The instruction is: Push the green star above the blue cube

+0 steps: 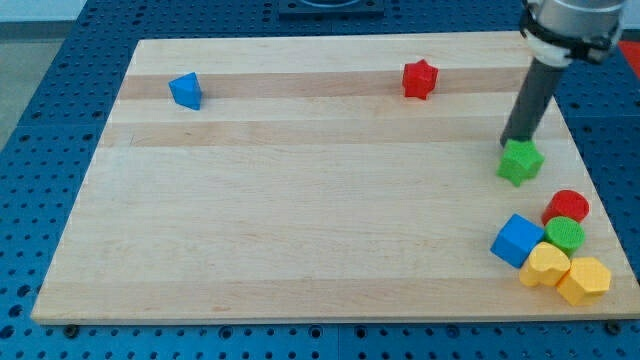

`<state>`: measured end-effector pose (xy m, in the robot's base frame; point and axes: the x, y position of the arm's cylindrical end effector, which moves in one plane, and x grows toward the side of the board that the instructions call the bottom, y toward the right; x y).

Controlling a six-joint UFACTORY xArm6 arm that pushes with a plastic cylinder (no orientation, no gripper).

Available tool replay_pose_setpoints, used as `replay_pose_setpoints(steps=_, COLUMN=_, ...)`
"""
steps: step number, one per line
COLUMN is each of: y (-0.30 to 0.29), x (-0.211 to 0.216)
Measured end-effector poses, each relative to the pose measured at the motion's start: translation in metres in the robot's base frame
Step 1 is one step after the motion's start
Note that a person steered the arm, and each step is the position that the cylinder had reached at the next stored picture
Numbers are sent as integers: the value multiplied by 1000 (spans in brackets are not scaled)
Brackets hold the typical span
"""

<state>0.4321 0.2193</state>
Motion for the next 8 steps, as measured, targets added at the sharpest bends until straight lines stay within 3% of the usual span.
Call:
replay_pose_setpoints(steps=2, y=1, x=4)
replay_pose_setpoints(steps=5, y=84, x=23)
replay_pose_setpoints(steps=8, y=12, x=33)
